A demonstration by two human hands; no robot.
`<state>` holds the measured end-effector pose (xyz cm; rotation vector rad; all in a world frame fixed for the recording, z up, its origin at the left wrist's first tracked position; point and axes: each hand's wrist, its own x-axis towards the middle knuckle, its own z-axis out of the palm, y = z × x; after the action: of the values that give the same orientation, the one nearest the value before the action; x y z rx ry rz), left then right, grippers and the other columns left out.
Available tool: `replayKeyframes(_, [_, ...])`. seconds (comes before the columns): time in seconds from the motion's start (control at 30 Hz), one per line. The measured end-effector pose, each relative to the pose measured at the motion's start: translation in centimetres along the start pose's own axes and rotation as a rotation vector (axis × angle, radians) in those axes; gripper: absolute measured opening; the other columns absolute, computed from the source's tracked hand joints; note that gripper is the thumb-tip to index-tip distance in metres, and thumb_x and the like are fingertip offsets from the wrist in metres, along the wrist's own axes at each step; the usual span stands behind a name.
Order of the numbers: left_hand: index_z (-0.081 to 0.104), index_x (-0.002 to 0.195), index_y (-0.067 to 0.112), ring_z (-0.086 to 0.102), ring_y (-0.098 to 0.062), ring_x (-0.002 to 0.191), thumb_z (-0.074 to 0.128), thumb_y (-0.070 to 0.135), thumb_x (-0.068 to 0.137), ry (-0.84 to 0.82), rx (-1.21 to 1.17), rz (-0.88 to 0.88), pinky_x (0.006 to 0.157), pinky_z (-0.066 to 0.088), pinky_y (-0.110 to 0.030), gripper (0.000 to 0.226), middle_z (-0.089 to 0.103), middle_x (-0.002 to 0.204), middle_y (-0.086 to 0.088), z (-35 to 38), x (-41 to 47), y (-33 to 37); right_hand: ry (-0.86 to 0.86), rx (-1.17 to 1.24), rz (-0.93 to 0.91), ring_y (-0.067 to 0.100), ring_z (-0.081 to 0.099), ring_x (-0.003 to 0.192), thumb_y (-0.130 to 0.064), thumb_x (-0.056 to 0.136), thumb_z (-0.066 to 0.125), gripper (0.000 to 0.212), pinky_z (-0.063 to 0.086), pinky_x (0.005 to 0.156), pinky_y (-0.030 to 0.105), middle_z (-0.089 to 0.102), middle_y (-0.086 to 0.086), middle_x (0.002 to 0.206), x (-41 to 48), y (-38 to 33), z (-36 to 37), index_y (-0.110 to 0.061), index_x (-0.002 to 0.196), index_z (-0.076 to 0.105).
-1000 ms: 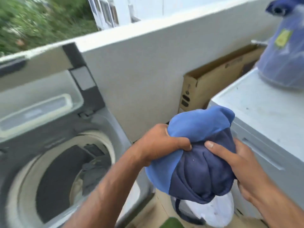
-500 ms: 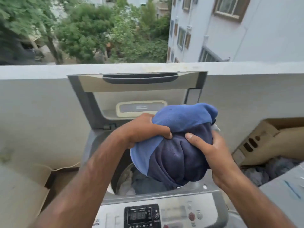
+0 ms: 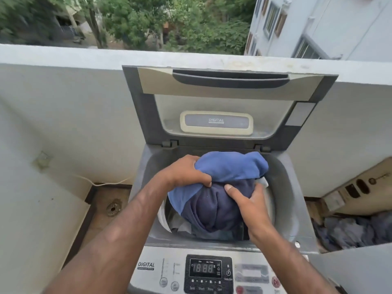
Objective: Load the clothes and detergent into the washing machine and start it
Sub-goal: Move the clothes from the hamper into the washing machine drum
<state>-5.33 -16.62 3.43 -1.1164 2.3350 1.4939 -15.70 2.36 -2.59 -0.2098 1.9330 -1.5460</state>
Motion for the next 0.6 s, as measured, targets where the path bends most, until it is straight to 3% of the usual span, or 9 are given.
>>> replayKeyframes(0.1, [0.061,0.134,0.030,0.063,-0.024,0.117,0.081,0.050,0.064,-0.005,0.301,0.013,0.102,0.053,-0.045,0.075,0.066,0.125,-0.003,1.3,1.9,-1.3,-0.142,-0.103,0.146,0.009,0.067,0.108,-0.025,0.089,0.079,0.050,0.057,0.092,0.043,0.070,-0.009,0.123,1.3,1.3,-0.6,-0.030,0.130,0.052])
replayKeyframes(0.2, [0.030,0.160,0.022,0.042,-0.033,0.144,0.071,0.047,0.084,-0.037,0.483,-0.067,0.116,0.040,-0.047,0.090,0.040,0.158,-0.012,2.7,3.0,-2.7,-0.195,-0.310,0.272,0.012,0.059,0.114,-0.034,0.085,0.074,0.061,0.053,0.088,0.042,0.059,-0.010,0.137,1.9,2.4,-1.4,-0.029,0.138,0.043])
replayKeyframes(0.27, [0.022,0.164,0.023,0.037,-0.032,0.148,0.068,0.043,0.088,-0.095,0.507,-0.072,0.119,0.036,-0.048,0.091,0.034,0.162,-0.010,3.6,3.1,-3.1,-0.165,-0.391,0.260,0.019,0.052,0.132,-0.036,0.080,0.072,0.086,0.050,0.104,0.047,0.045,-0.008,0.155,1.9,2.8,-1.9,-0.026,0.155,0.031])
replayKeyframes(0.33, [0.021,0.164,0.024,0.036,-0.031,0.148,0.067,0.041,0.090,-0.137,0.528,-0.054,0.119,0.036,-0.047,0.088,0.032,0.163,-0.009,4.2,3.2,-3.2,-0.174,-0.425,0.240,0.024,0.044,0.143,-0.037,0.081,0.071,0.097,0.046,0.113,0.051,0.032,-0.002,0.167,1.7,2.4,-2.0,-0.031,0.163,0.020])
replayKeyframes(0.6, [0.032,0.160,0.022,0.045,-0.028,0.139,0.066,0.038,0.093,-0.148,0.509,0.075,0.115,0.040,-0.041,0.076,0.038,0.158,-0.008,6.1,3.0,0.3,-0.163,-0.441,0.127,0.019,0.057,0.131,-0.035,0.080,0.070,0.086,0.050,0.108,0.046,0.039,-0.004,0.158,1.0,0.7,-3.4,-0.033,0.158,0.032])
